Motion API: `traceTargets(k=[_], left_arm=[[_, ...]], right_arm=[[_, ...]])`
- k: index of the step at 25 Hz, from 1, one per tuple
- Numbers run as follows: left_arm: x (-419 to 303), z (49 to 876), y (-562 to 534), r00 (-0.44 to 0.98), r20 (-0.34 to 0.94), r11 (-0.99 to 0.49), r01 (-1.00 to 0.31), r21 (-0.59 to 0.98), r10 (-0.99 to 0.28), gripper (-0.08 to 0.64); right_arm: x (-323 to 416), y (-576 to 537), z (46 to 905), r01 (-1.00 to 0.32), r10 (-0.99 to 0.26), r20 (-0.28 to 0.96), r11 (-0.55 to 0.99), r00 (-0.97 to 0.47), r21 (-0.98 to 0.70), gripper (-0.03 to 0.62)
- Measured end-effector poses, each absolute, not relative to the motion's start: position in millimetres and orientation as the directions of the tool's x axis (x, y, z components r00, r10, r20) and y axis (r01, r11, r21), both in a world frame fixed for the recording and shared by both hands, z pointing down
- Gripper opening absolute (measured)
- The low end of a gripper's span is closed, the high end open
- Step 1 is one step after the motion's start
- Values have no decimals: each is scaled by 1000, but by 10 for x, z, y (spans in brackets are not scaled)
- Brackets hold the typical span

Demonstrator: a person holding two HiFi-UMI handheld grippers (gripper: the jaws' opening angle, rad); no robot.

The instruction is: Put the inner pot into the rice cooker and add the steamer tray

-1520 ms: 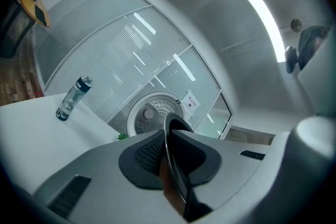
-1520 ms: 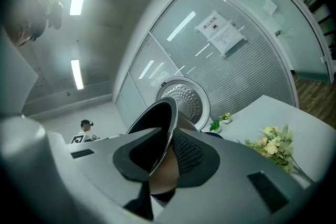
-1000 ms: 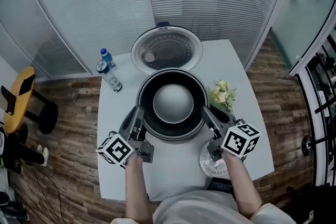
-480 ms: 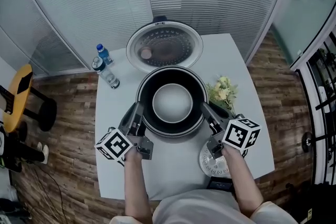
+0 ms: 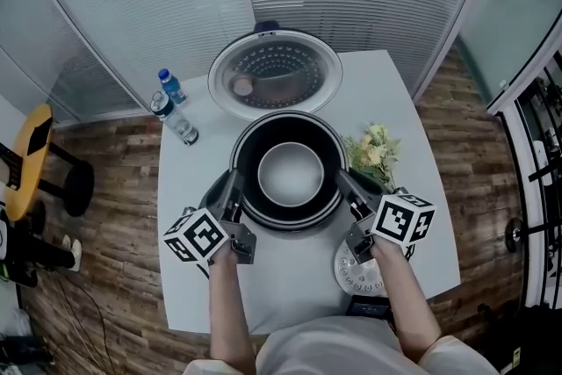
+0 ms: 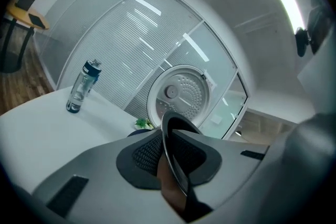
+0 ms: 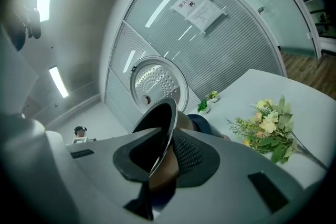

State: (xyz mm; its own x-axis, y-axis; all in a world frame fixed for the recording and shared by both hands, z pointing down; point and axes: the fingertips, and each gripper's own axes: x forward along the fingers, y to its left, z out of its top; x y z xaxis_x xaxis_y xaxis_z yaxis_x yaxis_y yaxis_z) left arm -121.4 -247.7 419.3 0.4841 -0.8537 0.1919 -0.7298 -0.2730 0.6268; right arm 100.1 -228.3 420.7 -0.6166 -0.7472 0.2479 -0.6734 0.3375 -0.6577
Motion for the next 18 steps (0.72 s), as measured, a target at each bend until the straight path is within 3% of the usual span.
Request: traceTargets(k=[18], left_arm=[[-1215, 4418, -2500, 503, 286, -269, -767, 582, -816, 55]], right_arm=[[975, -2336, 4368, -684, -729, 294, 314, -618, -659, 77]])
